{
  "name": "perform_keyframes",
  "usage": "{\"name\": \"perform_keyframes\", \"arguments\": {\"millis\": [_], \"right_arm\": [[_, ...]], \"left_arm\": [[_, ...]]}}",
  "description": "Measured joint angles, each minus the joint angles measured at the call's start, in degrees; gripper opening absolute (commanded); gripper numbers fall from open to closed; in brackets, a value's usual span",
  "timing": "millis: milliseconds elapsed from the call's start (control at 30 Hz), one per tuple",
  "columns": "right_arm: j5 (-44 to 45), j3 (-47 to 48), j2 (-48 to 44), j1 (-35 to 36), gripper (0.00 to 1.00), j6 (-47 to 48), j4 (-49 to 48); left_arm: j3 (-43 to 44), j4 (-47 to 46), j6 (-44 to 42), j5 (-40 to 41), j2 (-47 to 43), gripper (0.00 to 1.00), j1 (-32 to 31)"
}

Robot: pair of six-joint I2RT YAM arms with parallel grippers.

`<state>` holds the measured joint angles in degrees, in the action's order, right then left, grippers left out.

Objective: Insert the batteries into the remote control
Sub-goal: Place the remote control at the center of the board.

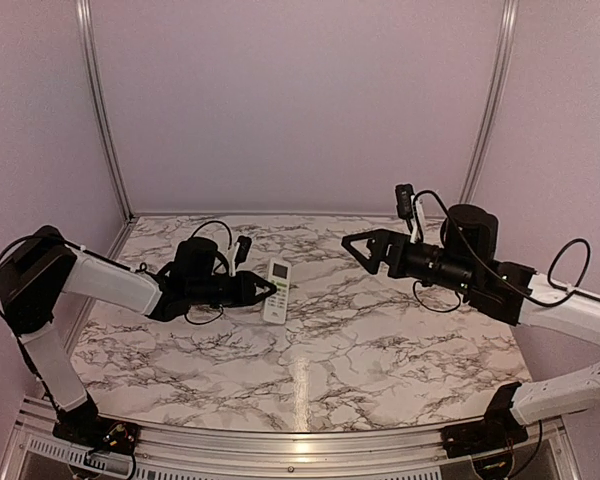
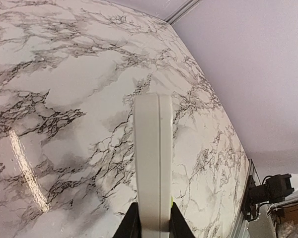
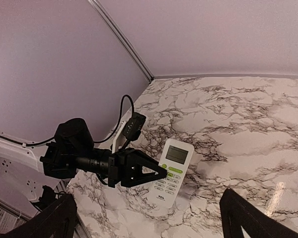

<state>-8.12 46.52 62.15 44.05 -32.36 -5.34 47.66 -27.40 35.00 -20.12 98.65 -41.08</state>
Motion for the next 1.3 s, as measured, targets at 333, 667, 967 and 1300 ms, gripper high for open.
{"name": "perform_keyframes", "arguments": {"millis": [333, 667, 967, 1300], "right_arm": [[-1.29, -3.02, 0.11, -0.09, 0.99, 0.02, 0.28], [-2.40, -3.23, 1.38, -0.09, 0.99, 0.00, 0.26], [-2.93, -3.28, 1.70, -0.11, 0.99, 0.00, 0.26], [-2.91, -3.28, 1.73, -0.11, 0.99, 0.22, 0.26]], "left_arm": [[-1.92, -11.98, 13.84, -8.13, 11.47, 0.08, 2.34], [-0.20, -13.77, 18.82, -9.35, 16.46, 0.23, 2.34], [3.61, -6.49, 16.33, -6.45, 16.61, 0.46, 2.34], [6.05, 8.11, 9.44, 2.40, 10.91, 0.95, 2.34]]}}
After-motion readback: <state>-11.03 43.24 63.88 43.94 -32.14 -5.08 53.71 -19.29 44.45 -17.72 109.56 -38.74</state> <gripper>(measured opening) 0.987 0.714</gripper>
